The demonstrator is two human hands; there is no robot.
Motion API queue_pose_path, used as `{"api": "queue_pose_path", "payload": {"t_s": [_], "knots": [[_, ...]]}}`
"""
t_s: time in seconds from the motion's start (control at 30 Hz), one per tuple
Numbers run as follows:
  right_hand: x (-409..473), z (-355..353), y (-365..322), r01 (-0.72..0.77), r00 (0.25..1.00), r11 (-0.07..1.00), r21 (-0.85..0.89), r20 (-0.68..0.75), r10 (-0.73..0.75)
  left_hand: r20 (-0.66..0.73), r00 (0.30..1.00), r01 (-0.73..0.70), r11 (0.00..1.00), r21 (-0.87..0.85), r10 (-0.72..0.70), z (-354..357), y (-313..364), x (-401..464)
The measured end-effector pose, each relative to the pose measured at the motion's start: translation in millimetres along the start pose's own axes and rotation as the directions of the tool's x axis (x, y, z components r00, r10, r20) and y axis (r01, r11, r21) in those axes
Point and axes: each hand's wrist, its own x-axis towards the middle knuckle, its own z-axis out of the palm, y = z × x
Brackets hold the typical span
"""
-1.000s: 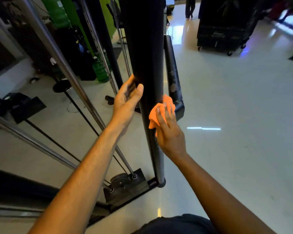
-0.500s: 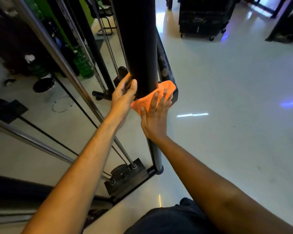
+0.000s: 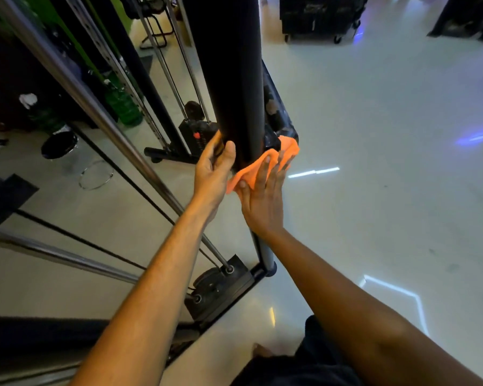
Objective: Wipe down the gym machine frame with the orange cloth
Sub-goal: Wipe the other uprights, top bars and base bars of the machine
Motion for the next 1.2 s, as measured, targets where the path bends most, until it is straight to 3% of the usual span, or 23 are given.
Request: {"api": "queue_pose_path", "payload": {"t_s": [0.13, 0.27, 0.47, 0.67, 0.8, 0.9, 1.0, 1.2], "knots": [[-23, 0, 46, 0.082, 0.993, 0.987, -0.141, 0.096, -0.069, -0.042, 0.999, 0.005, 1.0, -0.004, -0.005, 10, -19, 0], [-30, -2, 58, 0.067, 0.986, 0.988, -0.138, 0.158, -0.045, -0.041, 0.998, 0.04, 0.999, -0.012, -0.04, 12, -33, -2], [-8, 8, 37, 0.069, 0.998, 0.994, -0.085, 0.015, -0.068, -0.002, 1.0, 0.014, 1.0, -0.022, -0.014, 11, -53, -5], [-48, 38, 130, 0.28, 0.953, 0.934, -0.222, 0.184, -0.242, -0.089, 0.996, -0.031, 0.999, -0.032, 0.028, 14, -86, 3], [-46, 41, 136, 0.337, 0.931, 0.927, -0.166, 0.206, -0.301, -0.117, 0.993, -0.012, 1.0, -0.025, 0.009, 16, -123, 2], [-39, 54, 119, 0.276, 0.958, 0.961, -0.034, 0.085, -0.273, -0.113, 0.993, -0.02, 1.0, -0.022, 0.017, 13, -154, 3], [-44, 74, 139, 0.332, 0.943, 0.942, -0.053, 0.02, -0.331, -0.079, 0.996, -0.038, 0.999, 0.004, 0.038, 8, -180, 10], [-92, 100, 231, 0.424, 0.892, 0.904, -0.058, 0.201, -0.405, -0.065, 0.984, -0.162, 0.986, 0.037, 0.164, 2, -205, 18]]}}
